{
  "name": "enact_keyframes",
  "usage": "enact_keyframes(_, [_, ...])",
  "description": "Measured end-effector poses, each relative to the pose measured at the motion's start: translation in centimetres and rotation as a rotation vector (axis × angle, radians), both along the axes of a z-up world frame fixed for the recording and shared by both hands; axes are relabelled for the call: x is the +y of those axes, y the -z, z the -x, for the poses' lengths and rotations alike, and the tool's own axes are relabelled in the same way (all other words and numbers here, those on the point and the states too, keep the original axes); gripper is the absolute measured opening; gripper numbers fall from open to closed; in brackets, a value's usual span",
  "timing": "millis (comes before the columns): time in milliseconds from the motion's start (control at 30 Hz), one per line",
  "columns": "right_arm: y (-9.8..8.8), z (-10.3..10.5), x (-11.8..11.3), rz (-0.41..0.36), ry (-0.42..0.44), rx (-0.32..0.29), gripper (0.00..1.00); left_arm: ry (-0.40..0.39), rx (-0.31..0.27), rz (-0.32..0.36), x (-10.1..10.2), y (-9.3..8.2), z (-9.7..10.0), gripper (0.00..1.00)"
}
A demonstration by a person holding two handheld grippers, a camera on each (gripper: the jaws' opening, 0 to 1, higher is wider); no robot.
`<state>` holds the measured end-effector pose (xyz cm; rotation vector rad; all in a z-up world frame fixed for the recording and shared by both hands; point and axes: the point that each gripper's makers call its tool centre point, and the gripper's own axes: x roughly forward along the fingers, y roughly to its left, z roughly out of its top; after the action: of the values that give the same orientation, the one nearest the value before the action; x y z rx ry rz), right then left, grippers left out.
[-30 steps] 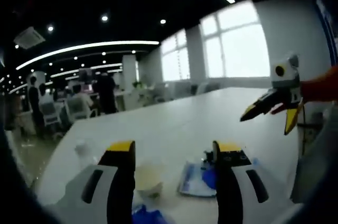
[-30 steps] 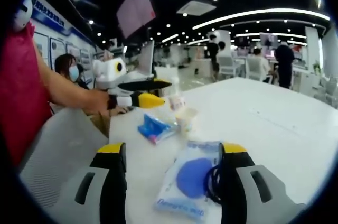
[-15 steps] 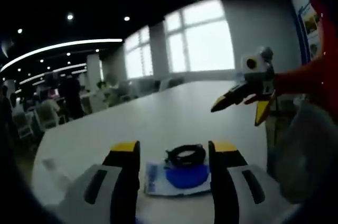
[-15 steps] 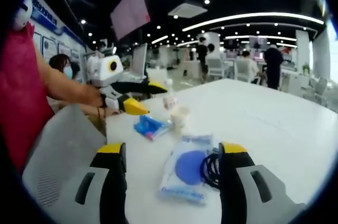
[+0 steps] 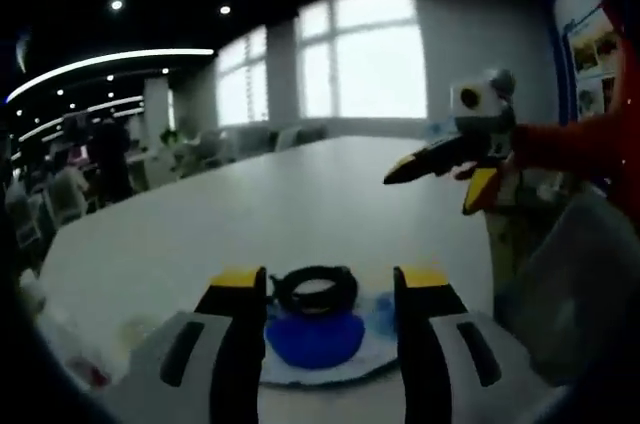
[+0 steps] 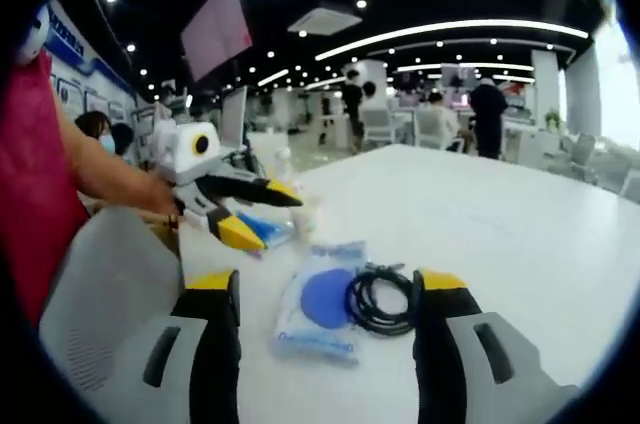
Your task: Arrange the tabletop items into an orderly group along one side of the table until the central work area is clear of visible clutter.
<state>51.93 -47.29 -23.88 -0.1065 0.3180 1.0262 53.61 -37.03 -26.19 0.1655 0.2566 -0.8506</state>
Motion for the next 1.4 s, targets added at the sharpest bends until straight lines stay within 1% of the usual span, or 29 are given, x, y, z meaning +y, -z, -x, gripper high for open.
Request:
enact_keyframes(67, [0.3, -0.2, -0.1, 0.001, 0.006, 0.006, 0.69, -0.008, 0.015, -0.024, 0.0, 0.6, -0.6, 0.48])
enact_keyframes(100, [0.8, -0.2, -0.1, 0.009, 0.005, 0.010, 0.69, -0.009, 0.019, -0.034, 0.0, 0.8, -1.0, 0.48])
enact_keyframes(167, [1.6, 0.0, -0.1, 0.028, 0.001, 0.021, 0.69, -0.030, 0.039, -0.075, 0.5, 1.4, -2.0, 0.47])
enact_keyframes(200, [1.9, 0.2, -0.1, 0.030, -0.001, 0.025, 0.69, -0.033, 0.034, -0.082, 0.6, 1.4, -2.4, 0.46])
enact_keyframes(267, [2.5, 0.5, 0.0, 0.031, -0.006, 0.038, 0.69, -0.057, 0.039, -0.126, 1.4, 1.7, -3.5, 0.45])
enact_keyframes(300, [2.8, 0.6, 0.0, 0.032, -0.008, 0.044, 0.69, -0.065, 0.043, -0.160, 1.8, 2.0, -3.9, 0.45])
enact_keyframes(367, [3.5, 0.9, 0.1, 0.039, -0.010, 0.057, 0.69, -0.070, 0.054, -0.192, 2.2, 2.5, -4.8, 0.44])
enact_keyframes(400, [3.8, 1.1, 0.1, 0.039, -0.011, 0.064, 0.69, -0.085, 0.070, -0.226, 2.7, 3.0, -5.1, 0.44])
enact_keyframes(467, [4.3, 1.3, 0.2, 0.038, -0.013, 0.074, 0.69, -0.097, 0.096, -0.256, 3.1, 3.8, -5.9, 0.43])
enact_keyframes(533, [4.9, 1.7, 0.3, 0.041, -0.016, 0.087, 0.69, -0.103, 0.112, -0.275, 3.4, 4.4, -6.6, 0.40])
enact_keyframes(600, [5.5, 2.2, 0.5, 0.049, -0.023, 0.098, 0.69, -0.110, 0.147, -0.300, 3.9, 5.2, -7.0, 0.33])
enact_keyframes(667, [6.0, 2.6, 0.6, 0.059, -0.031, 0.105, 0.69, -0.111, 0.176, -0.310, 4.0, 5.8, -7.3, 0.28])
enact_keyframes(700, [6.3, 2.8, 0.7, 0.064, -0.035, 0.110, 0.69, -0.114, 0.179, -0.317, 4.0, 5.9, -7.5, 0.27])
enact_keyframes(800, [6.8, 3.2, 0.8, 0.062, -0.040, 0.122, 0.69, -0.109, 0.174, -0.330, 4.0, 6.1, -8.0, 0.29])
enact_keyframes(867, [7.0, 3.2, 0.6, 0.064, -0.037, 0.125, 0.69, -0.111, 0.188, -0.338, 4.0, 6.4, -8.3, 0.29])
enact_keyframes(967, [6.9, 2.5, 0.3, 0.053, -0.019, 0.128, 0.69, -0.100, 0.183, -0.330, 3.4, 6.2, -8.6, 0.29])
enact_keyframes(1033, [6.7, 1.0, -0.1, 0.046, 0.020, 0.130, 0.68, -0.087, 0.186, -0.331, 3.0, 6.3, -8.6, 0.29])
enact_keyframes(1067, [6.7, 0.5, -0.1, 0.045, 0.028, 0.129, 0.67, -0.081, 0.193, -0.328, 2.7, 6.3, -8.5, 0.29])
enact_keyframes(1167, [6.6, -1.2, -0.2, 0.047, 0.052, 0.117, 0.64, -0.070, 0.191, -0.325, 2.0, 6.4, -8.4, 0.29])
enact_keyframes(1233, [6.7, -2.5, -0.2, 0.050, 0.072, 0.115, 0.64, -0.061, 0.193, -0.312, 1.5, 6.4, -8.4, 0.30])
enact_keyframes(1300, [7.0, -3.9, -0.3, 0.061, 0.102, 0.118, 0.62, -0.049, 0.194, -0.307, 1.0, 6.5, -8.0, 0.31])
enact_keyframes(1333, [7.0, -4.2, -0.2, 0.062, 0.105, 0.116, 0.61, -0.043, 0.198, -0.304, 0.8, 6.6, -7.8, 0.32])
enact_keyframes(1400, [7.0, -5.5, -0.1, 0.056, 0.125, 0.114, 0.61, -0.033, 0.206, -0.289, 0.4, 6.8, -7.3, 0.33])
